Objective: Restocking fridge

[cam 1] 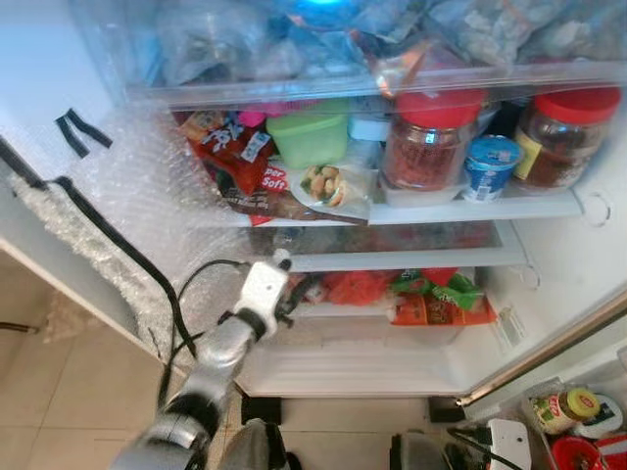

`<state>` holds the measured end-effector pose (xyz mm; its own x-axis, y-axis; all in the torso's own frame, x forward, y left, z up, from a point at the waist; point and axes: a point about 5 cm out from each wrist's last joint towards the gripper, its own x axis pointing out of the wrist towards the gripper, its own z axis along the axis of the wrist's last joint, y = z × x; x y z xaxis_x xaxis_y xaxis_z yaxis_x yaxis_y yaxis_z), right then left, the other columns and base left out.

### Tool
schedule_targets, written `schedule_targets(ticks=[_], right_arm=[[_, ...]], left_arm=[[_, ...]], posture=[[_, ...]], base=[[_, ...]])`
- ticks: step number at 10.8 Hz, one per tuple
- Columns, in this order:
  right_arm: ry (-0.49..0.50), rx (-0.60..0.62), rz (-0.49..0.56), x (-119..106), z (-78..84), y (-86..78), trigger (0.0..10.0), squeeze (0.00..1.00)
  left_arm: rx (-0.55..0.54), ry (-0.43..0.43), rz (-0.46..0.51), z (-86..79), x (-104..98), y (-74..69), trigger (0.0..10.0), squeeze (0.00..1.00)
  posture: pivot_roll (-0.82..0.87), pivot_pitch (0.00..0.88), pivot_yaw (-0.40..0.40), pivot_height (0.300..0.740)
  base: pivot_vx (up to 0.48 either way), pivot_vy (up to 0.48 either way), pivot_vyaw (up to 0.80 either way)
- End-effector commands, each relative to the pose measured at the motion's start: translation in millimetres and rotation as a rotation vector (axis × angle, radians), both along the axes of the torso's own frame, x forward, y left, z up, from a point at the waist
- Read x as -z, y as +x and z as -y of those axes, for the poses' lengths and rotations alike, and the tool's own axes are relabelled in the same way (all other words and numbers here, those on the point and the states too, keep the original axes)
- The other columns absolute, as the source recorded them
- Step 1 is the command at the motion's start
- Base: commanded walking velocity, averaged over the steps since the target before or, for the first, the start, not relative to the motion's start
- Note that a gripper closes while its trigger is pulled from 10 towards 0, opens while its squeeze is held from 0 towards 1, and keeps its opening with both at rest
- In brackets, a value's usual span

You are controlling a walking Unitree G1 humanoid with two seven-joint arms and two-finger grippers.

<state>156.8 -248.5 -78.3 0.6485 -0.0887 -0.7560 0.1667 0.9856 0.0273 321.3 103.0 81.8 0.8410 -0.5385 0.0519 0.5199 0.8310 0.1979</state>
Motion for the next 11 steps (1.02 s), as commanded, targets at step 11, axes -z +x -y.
schedule_targets(ticks=[11], right_arm=[[-0.001,-0.023,-0.033,1,-5.5,3.8,10.0,0.0]], left_arm=[[-0.581,0.096,-0.606,-111.9,116,-98.9,10.0,0.0]], posture=[[-0.12,0.06,0.117,0.651]], base=[[0.0,0.0,0.0]])
